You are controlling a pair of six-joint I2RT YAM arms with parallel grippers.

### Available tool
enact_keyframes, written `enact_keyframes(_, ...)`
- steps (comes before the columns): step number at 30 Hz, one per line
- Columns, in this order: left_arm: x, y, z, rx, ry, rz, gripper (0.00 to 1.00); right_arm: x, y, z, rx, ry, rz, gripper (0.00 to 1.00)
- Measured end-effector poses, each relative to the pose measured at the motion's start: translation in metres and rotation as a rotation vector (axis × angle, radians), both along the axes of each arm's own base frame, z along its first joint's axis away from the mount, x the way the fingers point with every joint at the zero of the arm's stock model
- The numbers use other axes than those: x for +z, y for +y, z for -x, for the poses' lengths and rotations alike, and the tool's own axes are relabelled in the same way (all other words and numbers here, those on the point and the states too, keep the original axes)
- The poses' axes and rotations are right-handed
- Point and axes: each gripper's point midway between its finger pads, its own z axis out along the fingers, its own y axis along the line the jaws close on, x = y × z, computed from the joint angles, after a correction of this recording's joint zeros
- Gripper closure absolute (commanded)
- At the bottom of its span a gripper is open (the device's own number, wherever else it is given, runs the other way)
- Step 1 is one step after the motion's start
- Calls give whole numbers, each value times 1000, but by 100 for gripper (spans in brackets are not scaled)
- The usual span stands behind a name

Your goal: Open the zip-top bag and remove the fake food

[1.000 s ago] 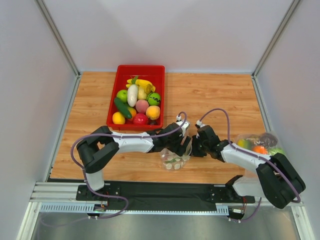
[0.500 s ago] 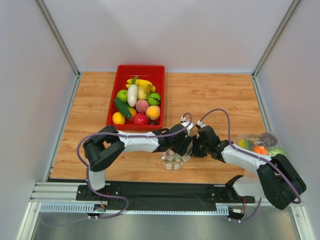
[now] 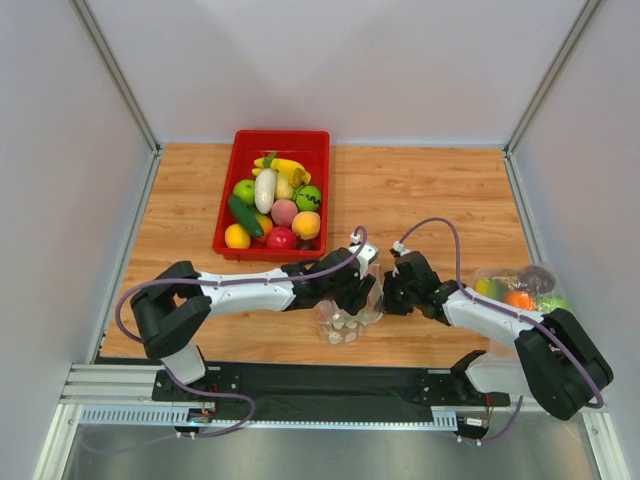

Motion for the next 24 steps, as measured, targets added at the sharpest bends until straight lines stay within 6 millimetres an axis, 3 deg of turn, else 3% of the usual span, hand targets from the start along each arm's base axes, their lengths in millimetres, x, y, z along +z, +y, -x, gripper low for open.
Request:
enact_keyframes(12, 27, 13, 20, -92, 31, 141, 100, 12, 3, -16, 0, -9, -19, 100)
enact_keyframes(19, 38, 9, 33, -184, 50, 241, 100, 7, -9, -22, -21, 11, -4, 100)
enact_keyframes(24, 58, 2, 35, -242, 47, 345, 100, 1, -12, -21, -17, 26, 13, 100)
